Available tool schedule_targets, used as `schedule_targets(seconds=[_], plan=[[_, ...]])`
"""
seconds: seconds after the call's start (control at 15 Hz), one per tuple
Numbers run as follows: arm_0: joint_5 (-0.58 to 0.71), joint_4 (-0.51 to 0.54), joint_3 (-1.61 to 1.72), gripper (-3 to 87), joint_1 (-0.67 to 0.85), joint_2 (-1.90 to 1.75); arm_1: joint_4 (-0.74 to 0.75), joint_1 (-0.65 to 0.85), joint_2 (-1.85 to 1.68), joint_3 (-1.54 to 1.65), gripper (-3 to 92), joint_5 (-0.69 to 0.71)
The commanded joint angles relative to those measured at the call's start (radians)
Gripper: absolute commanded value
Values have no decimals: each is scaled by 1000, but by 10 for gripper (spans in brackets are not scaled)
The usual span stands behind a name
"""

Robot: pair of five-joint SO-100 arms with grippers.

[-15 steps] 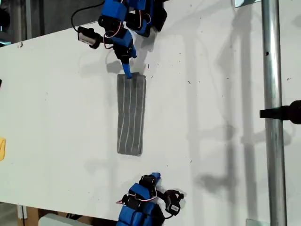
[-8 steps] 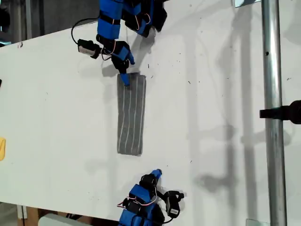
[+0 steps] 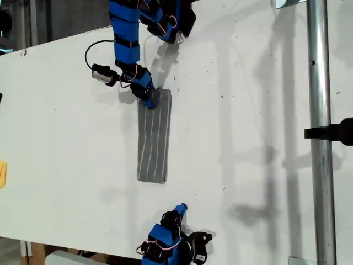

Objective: Grasp corners of a towel and fold twice.

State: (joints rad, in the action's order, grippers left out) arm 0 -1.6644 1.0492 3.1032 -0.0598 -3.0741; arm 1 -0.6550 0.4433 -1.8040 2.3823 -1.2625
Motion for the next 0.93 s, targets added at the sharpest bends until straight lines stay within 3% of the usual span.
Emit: schedule_targets(seconds=[0.0,0.13,0.33,0.47,0.87], plan=[[77,267,0,-29,101,-399,41,-28,23,-80,13,-14],[61,252,12,-29,110,-397,-72,-21,-114,-2,-2,-23],[74,253,12,-29,133,-396,-494,-23,-555,44,-2,-32],[98,253,12,-29,156,-394,-617,-18,-676,-78,-2,-3],[107,253,12,-29,150,-396,-275,-110,241,-793,-2,78]])
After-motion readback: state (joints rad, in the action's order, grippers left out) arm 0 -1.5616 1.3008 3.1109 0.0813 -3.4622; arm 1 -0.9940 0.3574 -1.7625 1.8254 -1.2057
